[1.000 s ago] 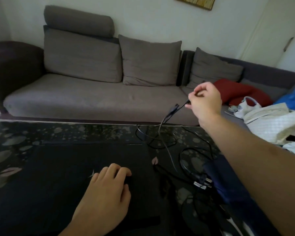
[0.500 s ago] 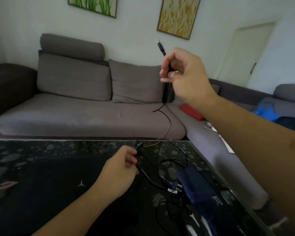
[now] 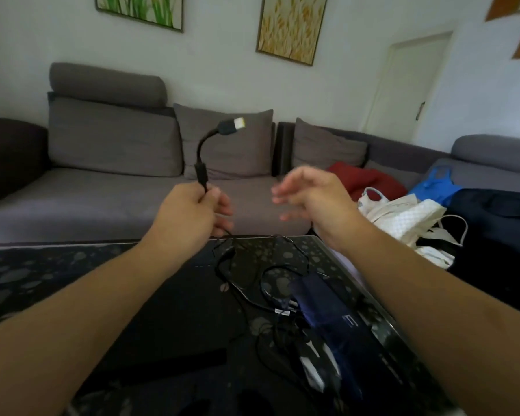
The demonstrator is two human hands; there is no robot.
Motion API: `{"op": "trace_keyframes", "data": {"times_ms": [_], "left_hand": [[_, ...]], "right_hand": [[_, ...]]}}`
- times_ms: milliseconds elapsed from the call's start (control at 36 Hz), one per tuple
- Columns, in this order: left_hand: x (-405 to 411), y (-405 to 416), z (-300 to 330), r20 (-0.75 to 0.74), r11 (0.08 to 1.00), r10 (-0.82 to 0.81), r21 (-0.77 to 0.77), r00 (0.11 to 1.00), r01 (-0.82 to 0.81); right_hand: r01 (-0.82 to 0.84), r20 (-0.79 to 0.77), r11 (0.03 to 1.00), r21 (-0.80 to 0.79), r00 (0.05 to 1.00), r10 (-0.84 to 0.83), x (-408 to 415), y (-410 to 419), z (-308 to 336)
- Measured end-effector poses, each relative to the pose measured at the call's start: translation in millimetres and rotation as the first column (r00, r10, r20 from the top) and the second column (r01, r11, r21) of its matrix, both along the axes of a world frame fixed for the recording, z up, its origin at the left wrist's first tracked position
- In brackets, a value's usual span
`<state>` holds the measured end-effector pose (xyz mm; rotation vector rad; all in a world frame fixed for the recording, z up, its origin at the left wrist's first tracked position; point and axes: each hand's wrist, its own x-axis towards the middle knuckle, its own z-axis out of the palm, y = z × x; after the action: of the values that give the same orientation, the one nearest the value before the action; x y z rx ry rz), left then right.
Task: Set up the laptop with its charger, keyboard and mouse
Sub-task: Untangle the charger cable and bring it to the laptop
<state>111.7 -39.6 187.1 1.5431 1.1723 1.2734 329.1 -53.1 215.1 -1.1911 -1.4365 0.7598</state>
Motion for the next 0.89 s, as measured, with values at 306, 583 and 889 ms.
{"op": "trace_keyframes", "data": {"times_ms": [306, 583, 889], "left_hand": [[27.3, 35.3, -55.7, 0.002, 0.987, -0.09, -0.132, 0.996, 0.09], [46.1, 94.4, -124.2, -0.035, 0.948, -0.099, -0.308, 0.995, 0.083], [53.2, 120.8, -167.0, -0.046, 0.924, -0.131, -0.368, 0.99, 0.105]], "right_hand": [[0.561, 0.73, 0.763, -0.322, 0.66, -0.178, 99.8, 70.0, -142.1], [0.729, 0.847, 0.625, -0.279, 0.494, -0.198, 137.5, 154.6, -198.1], [0.628, 0.828, 0.702, -0.336, 0.552, -0.098, 125.4, 197.4, -211.0]]}}
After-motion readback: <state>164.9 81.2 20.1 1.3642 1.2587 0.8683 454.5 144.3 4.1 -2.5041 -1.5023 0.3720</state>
